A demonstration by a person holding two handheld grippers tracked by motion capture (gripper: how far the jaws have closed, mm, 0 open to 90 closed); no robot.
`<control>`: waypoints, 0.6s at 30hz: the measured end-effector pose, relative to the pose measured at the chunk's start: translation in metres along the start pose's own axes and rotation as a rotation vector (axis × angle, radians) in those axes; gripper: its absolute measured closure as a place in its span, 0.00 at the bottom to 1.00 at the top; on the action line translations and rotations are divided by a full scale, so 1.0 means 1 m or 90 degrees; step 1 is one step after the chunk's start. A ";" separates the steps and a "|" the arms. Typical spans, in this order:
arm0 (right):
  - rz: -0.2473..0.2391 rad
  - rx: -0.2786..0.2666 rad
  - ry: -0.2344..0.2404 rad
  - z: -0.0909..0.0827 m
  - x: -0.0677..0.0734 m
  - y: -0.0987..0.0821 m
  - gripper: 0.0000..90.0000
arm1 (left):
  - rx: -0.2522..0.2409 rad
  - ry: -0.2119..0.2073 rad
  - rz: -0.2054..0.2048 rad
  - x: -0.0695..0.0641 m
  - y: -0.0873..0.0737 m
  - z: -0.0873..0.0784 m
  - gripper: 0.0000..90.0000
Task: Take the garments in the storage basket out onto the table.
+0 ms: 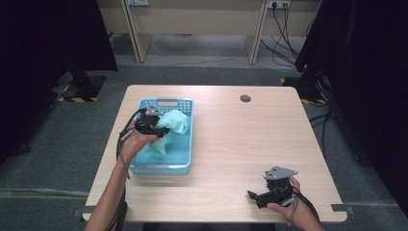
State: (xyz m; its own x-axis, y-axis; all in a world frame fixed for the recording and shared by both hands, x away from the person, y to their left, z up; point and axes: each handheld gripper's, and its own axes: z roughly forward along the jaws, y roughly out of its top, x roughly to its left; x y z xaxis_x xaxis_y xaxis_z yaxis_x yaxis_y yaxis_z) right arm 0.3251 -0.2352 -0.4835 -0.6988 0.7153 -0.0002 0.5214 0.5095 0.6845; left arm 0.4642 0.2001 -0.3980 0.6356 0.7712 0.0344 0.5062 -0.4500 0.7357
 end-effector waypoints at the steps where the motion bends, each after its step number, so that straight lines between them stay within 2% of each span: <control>1: 0.000 0.000 0.000 0.000 0.000 0.000 0.00 | -0.005 0.001 -0.003 0.000 0.000 -0.002 0.80; 14: 0.000 0.000 0.000 0.000 0.000 0.000 0.00 | -0.043 -0.014 0.013 -0.007 0.014 -0.022 0.80; 18: 0.000 0.000 0.000 0.000 0.000 0.000 0.00 | -0.048 -0.027 0.015 -0.009 0.019 -0.025 0.80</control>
State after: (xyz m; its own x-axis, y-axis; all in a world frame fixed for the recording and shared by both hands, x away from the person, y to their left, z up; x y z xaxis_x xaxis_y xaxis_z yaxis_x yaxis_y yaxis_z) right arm 0.3251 -0.2351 -0.4835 -0.6987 0.7154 -0.0001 0.5215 0.5094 0.6845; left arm 0.4537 0.1960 -0.3679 0.6721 0.7400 0.0252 0.4458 -0.4315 0.7843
